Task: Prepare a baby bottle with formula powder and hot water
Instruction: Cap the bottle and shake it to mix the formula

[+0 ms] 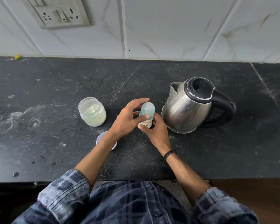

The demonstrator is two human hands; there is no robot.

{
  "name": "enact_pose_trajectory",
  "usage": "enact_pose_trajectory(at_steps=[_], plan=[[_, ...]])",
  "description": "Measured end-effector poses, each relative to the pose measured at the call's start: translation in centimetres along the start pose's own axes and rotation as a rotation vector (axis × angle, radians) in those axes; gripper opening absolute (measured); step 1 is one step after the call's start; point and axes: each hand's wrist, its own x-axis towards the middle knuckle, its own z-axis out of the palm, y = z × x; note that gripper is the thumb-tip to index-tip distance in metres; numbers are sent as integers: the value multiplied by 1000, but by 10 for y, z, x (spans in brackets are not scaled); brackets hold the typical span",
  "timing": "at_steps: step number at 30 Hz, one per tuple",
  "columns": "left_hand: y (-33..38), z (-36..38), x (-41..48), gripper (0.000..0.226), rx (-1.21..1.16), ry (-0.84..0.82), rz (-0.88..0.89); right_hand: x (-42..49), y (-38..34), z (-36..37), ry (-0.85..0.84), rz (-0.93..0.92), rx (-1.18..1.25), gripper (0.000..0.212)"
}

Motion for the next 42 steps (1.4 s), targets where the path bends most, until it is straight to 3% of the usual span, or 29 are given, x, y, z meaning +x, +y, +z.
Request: enact_pose_trajectory(at_steps=[5, 12, 16, 25, 32, 42], plan=[[-19, -2, -6, 71, -45, -52, -91, -10, -6, -7, 2, -45, 55, 76], [-45, 11, -8, 74, -17, -79, -227, -13, -40, -29, 26, -160, 90, 75], [-48, 23, -4, 63, 6, -53, -212, 2, -51, -34, -71, -176, -46, 75], [-47, 27, -8, 59, 28, -2, -178, 9, -52, -41, -89, -291, -271, 64], [-43, 25, -11, 57, -5, 91, -187, 17, -67, -52, -153, -216, -294, 63], [-42, 24, -9, 66, 16, 100, -213, 23, -77, -56, -239, -210, -320, 60]])
